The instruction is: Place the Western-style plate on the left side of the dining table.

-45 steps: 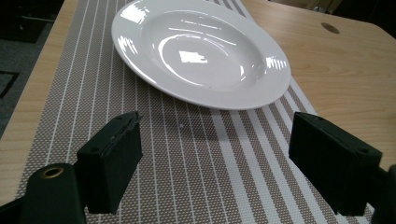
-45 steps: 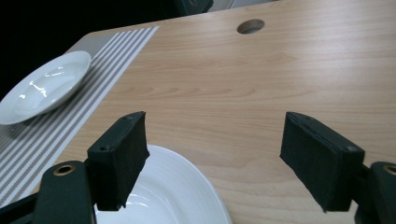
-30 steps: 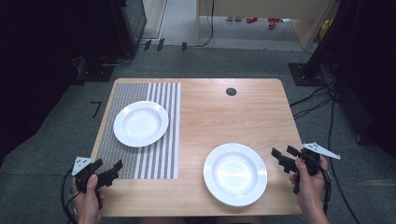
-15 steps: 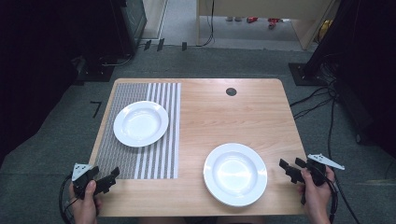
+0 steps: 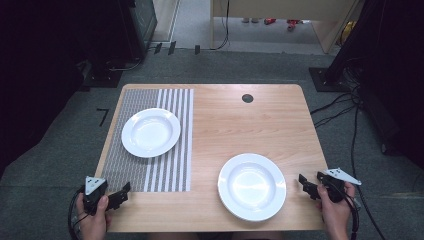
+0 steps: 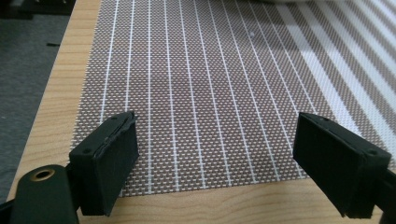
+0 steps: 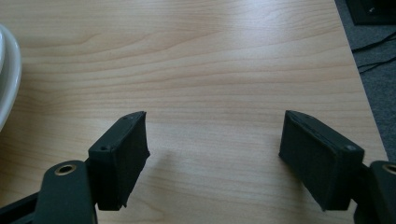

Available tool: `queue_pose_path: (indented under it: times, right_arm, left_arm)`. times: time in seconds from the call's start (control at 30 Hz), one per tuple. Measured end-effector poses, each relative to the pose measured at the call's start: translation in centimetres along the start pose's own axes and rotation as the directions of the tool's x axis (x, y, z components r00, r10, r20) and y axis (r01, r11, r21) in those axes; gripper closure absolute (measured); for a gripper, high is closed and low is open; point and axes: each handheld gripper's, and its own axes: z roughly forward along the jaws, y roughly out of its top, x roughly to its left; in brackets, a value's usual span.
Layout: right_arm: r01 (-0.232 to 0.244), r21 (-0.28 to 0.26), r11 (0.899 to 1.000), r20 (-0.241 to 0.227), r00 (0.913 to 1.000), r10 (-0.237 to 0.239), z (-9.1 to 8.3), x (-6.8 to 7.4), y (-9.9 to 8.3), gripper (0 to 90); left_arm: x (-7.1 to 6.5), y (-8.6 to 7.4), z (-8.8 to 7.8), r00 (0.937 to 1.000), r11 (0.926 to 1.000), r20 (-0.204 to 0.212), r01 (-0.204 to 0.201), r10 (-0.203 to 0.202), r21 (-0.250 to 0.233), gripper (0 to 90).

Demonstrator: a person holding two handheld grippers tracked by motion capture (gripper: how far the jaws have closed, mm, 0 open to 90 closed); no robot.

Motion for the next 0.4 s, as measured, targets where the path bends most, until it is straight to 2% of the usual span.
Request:
queue_pose_path:
  times: [0.13, 0.23, 0.3, 0.4]
  right_arm:
    - [0.043, 0.016, 0.999, 0.043, 0.9981, -0.043, 0.1, 0.8, -0.1, 22.7]
    - [0.087, 0.034, 0.996, 0.078, 0.9930, -0.089, 0.3, 1.3, -0.1, 21.6]
    - [0.095, 0.036, 0.995, 0.070, 0.9928, -0.097, 0.3, 1.4, -0.1, 21.2]
    - [0.100, 0.036, 0.994, 0.067, 0.9925, -0.102, 0.3, 1.4, -0.1, 21.0]
  left_arm:
    - [-0.1, 0.0, 0.0, 1.0000, 1.0000, -0.002, -0.004, 0.004, 0.004, 14.1]
    - [-0.4, 0.0, 0.1, 0.9991, 0.9993, -0.024, -0.035, 0.035, 0.016, 14.2]
    - [-0.8, 0.0, 0.3, 0.9950, 0.9960, -0.055, -0.082, 0.084, 0.035, 14.2]
    - [-0.8, 0.0, 0.3, 0.9954, 0.9962, -0.052, -0.079, 0.081, 0.035, 14.2]
